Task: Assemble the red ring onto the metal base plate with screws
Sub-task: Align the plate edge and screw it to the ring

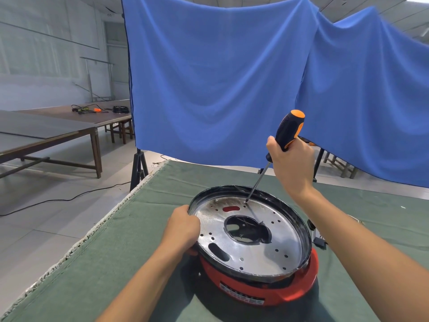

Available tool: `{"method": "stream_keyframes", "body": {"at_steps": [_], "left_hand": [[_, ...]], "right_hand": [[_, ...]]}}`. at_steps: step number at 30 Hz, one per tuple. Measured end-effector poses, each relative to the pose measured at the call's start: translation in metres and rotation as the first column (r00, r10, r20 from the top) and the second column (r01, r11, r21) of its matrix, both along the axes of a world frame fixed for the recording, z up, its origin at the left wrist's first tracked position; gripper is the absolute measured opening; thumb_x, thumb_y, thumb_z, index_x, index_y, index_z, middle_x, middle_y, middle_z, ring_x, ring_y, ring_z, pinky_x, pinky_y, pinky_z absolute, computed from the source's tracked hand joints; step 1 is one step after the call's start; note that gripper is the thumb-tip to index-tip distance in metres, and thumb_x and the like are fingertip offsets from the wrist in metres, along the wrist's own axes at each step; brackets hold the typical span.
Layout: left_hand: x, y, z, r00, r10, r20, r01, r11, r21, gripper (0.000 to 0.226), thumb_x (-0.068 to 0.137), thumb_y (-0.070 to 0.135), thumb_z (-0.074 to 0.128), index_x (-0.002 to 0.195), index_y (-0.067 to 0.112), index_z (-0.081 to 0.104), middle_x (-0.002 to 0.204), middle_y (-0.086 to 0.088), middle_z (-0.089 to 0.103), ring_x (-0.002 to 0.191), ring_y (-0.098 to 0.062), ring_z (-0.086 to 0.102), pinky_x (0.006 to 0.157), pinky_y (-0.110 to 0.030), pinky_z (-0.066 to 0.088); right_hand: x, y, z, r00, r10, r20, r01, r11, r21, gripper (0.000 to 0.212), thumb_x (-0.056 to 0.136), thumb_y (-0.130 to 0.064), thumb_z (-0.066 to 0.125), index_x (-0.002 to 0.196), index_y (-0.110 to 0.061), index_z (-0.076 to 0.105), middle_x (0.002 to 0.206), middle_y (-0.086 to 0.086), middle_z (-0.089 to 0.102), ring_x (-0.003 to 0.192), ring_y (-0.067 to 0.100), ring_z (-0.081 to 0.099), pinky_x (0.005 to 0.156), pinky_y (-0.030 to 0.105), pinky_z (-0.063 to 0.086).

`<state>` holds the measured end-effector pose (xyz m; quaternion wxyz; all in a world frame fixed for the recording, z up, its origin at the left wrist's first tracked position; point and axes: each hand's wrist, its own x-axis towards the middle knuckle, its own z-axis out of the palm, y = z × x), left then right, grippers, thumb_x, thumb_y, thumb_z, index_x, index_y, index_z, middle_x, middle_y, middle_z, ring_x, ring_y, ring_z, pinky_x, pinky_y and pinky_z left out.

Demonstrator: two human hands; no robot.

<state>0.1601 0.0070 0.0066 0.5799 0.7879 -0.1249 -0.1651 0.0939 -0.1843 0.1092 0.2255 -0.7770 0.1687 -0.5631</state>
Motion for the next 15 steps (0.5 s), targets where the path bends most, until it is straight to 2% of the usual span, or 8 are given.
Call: {"method": "stream_keyframes", "body": {"at_steps": [4, 8, 11, 15], "left_hand": [[0.0004, 0.0002, 0.0003, 1.0, 0.007, 0.0, -0.007, 1.0, 0.004, 0.03, 0.074, -0.004, 0.03, 0.076, 0.009, 0.057, 0.076, -0.016, 0.062, 0.074, -0.041, 0.066, 0.049, -0.048, 0.057], [-0.0001, 0.0007, 0.0014, 1.0, 0.001, -0.003, -0.001, 1.0, 0.01, 0.029, 0.074, -0.005, 0.03, 0.075, 0.009, 0.055, 0.073, -0.014, 0.057, 0.076, -0.044, 0.064, 0.05, -0.05, 0.057], [0.0006, 0.0006, 0.0011, 1.0, 0.003, 0.006, -0.003, 1.0, 0.017, 0.029, 0.074, -0.004, 0.03, 0.078, 0.008, 0.056, 0.078, -0.016, 0.061, 0.078, -0.044, 0.065, 0.051, -0.052, 0.057], [0.0006, 0.0006, 0.0013, 1.0, 0.0, 0.028, -0.001, 1.0, 0.024, 0.027, 0.074, -0.004, 0.031, 0.075, 0.008, 0.054, 0.072, -0.013, 0.055, 0.077, -0.045, 0.064, 0.053, -0.05, 0.058]], "right_hand": [[0.0, -0.0017, -0.0017, 1.0, -0.009, 0.013, 0.009, 1.0, -0.011, 0.032, 0.088, -0.025, 0.055, 0.059, -0.011, 0.052, 0.056, 0.003, 0.064, 0.051, 0.015, 0.057, 0.05, 0.004, 0.037], [-0.0004, -0.0021, -0.0033, 1.0, 0.001, 0.026, -0.001, 1.0, -0.028, 0.032, 0.088, -0.024, 0.055, 0.057, -0.017, 0.049, 0.052, -0.006, 0.058, 0.047, 0.004, 0.052, 0.05, 0.003, 0.037], [-0.0015, -0.0036, -0.0031, 1.0, -0.005, 0.029, 0.006, 1.0, -0.014, 0.032, 0.088, -0.025, 0.055, 0.057, -0.016, 0.049, 0.051, -0.011, 0.056, 0.047, 0.002, 0.05, 0.048, 0.004, 0.036], [-0.0027, -0.0047, -0.0031, 1.0, 0.005, 0.022, -0.005, 1.0, 0.024, 0.032, 0.087, -0.028, 0.052, 0.059, -0.011, 0.053, 0.052, -0.009, 0.058, 0.047, 0.004, 0.051, 0.048, 0.007, 0.037]]}}
